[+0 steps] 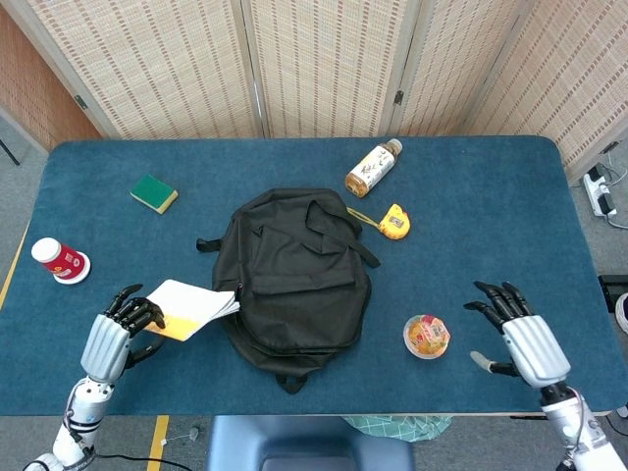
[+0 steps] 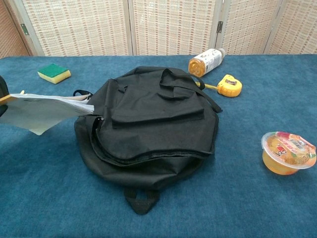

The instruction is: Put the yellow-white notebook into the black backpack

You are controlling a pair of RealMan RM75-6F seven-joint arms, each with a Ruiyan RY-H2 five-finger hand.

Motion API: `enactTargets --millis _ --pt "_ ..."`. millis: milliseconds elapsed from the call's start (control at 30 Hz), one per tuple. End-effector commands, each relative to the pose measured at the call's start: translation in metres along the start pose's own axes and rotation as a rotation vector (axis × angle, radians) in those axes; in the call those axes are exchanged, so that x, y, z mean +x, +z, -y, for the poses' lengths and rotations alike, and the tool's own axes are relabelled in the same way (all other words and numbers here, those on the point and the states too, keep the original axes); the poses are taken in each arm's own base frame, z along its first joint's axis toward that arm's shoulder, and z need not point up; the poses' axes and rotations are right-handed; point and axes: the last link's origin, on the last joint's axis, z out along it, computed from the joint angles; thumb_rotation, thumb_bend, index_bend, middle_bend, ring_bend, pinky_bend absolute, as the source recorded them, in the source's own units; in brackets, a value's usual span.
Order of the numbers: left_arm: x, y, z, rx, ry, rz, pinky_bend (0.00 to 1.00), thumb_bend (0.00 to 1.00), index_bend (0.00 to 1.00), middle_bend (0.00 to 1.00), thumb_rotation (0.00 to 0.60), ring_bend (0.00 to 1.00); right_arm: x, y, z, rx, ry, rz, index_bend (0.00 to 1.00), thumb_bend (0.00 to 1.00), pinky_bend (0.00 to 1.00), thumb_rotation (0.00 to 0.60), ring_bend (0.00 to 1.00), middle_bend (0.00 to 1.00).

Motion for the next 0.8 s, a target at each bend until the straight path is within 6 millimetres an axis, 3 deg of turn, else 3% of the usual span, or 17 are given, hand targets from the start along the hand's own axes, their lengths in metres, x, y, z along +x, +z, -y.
enactTargets --millis 33,300,800 --pt "0.007 0.001 -0.002 -0.027 0.025 -0.021 0.26 0.48 0.74 0.56 0.600 0.44 -0.013 0.023 0.025 0.078 -0.008 0.070 0.30 0.24 0.01 0.600 0.10 0.12" --pt "0.022 0.005 -0.010 -0.090 0.070 -0.071 0.26 0.48 0.74 0.56 0.600 0.44 -0.042 0.069 0.068 0.190 0.001 0.202 0.30 0.23 0.01 0.600 0.10 0.12" --pt "0.029 0.011 -0.021 -0.150 0.089 -0.087 0.26 0.48 0.74 0.57 0.600 0.44 -0.078 0.131 0.118 0.275 -0.012 0.315 0.30 0.24 0.01 0.600 0.11 0.12"
